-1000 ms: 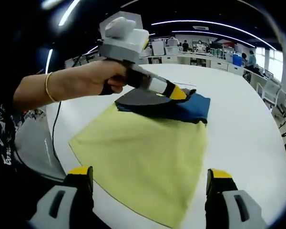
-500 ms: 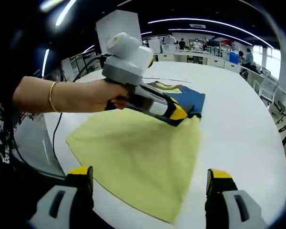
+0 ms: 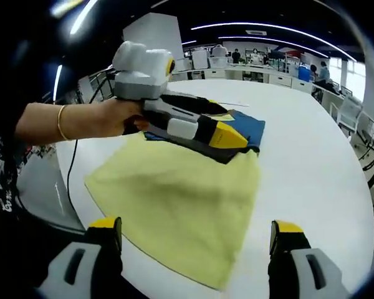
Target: Fold the garment on the visible template until the final outline fits inside the template.
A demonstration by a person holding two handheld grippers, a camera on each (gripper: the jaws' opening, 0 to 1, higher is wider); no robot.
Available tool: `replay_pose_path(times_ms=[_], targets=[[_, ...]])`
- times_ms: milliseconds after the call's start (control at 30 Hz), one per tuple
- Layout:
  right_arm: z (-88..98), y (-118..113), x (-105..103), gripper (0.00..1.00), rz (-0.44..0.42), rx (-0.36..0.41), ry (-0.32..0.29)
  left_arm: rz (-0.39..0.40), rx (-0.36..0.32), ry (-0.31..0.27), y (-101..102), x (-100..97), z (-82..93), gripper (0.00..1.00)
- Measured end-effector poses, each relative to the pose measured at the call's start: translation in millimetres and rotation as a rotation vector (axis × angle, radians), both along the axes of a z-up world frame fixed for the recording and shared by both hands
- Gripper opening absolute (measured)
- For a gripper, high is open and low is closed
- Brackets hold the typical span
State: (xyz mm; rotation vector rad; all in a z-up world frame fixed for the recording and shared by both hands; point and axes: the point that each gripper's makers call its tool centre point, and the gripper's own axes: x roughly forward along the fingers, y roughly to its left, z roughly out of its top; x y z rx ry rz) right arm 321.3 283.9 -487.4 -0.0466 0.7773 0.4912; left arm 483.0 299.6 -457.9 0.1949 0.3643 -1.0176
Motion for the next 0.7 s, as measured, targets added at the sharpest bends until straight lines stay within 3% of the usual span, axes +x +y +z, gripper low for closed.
replay_pose_path(times_ms=[267,700], targets=[[3.8,6,5,0.99,0.016,0.012,-0.006,0.099,0.015,0.013,51,6.4,2.0,0.98],[3.5,16,7,0.99,0.073,0.005,0.002,0.274,0.025,0.017,148,12.9,7.8,0.96]])
